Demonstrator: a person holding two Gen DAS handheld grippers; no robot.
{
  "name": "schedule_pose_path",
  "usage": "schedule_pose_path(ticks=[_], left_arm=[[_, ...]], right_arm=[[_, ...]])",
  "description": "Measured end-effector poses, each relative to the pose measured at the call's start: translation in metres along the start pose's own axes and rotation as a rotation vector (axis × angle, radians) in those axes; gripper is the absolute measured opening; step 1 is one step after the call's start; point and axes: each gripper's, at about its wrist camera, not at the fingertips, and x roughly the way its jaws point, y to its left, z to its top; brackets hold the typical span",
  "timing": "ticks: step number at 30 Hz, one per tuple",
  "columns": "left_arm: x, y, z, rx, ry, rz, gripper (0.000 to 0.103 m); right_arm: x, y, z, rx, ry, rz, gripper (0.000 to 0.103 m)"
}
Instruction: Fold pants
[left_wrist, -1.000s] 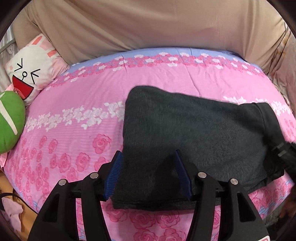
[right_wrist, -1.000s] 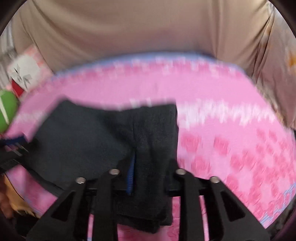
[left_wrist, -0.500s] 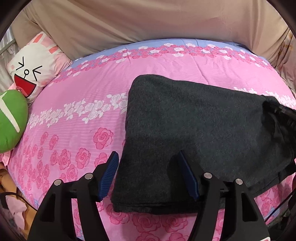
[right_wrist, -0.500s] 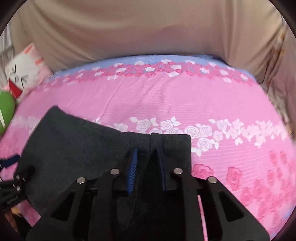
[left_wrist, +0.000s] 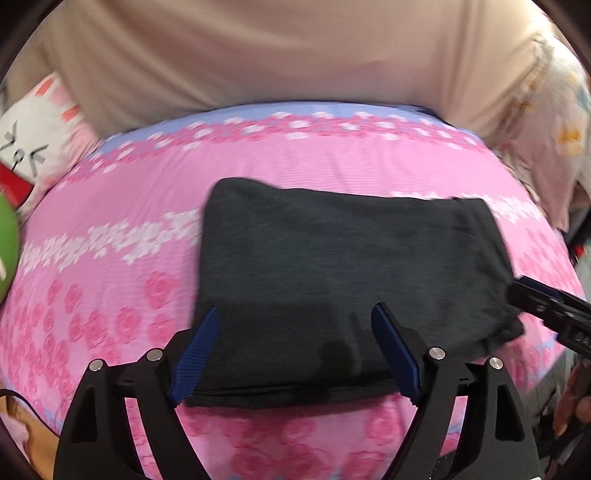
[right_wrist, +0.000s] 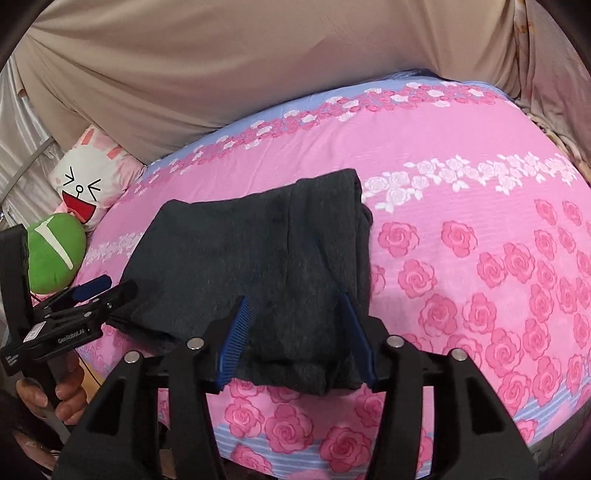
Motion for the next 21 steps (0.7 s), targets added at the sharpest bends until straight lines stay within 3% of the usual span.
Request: schedule_pose_path(ticks=[3, 5, 7, 9, 13, 15, 16, 17, 18, 20, 21], left_arm=[[-0.004, -0.021, -0.004, 0.057, -0.002, -0.066, 0.081], [-0.006, -0.037, -0.005, 0.113, -0.007, -0.106, 0.084], [-0.005, -0.053, -0.006, 0.155, -0.012, -0.129, 0.085], [-0.001, -0.068, -0.006, 0.196, -0.008, -0.134, 0.085], [0.005, -0.100, -0.005, 0.298, -0.009, -0.159, 0.085], [0.013, -0.112, 0.000, 0.311, -0.026, -0.157, 0.085], [0.019, -0.115, 0.004, 0.308, -0.021, -0.151, 0.085], [0.024, -0.116, 0.007, 0.302, -0.018, -0.160, 0.081], [0.031, -0.117, 0.011, 0.287, -0.012, -0.177, 0.051], [0.054, -0.106, 0.025, 0.207, 0.075, -0.240, 0.008], [0.057, -0.098, 0.029, 0.171, 0.089, -0.262, 0.007]], right_arm=[[0.003, -0.005, -0.005, 0.006, 0.012, -0.052, 0.051], [0.003, -0.015, -0.006, 0.056, 0.012, -0.016, 0.051], [0.008, -0.021, -0.004, 0.082, 0.027, 0.057, 0.033], [0.008, -0.019, 0.002, 0.082, 0.020, 0.060, 0.020], [-0.012, -0.005, 0.026, 0.050, -0.057, 0.141, 0.016], [-0.015, -0.001, 0.035, 0.028, -0.068, 0.163, 0.016], [-0.013, 0.000, 0.038, 0.038, -0.057, 0.217, 0.016], [-0.011, 0.000, 0.040, 0.046, -0.050, 0.251, 0.016], [-0.006, 0.001, 0.041, 0.057, -0.040, 0.296, 0.016], [-0.003, 0.000, 0.042, 0.070, -0.037, 0.326, 0.017], [-0.007, -0.004, 0.042, 0.086, -0.061, 0.302, 0.019]])
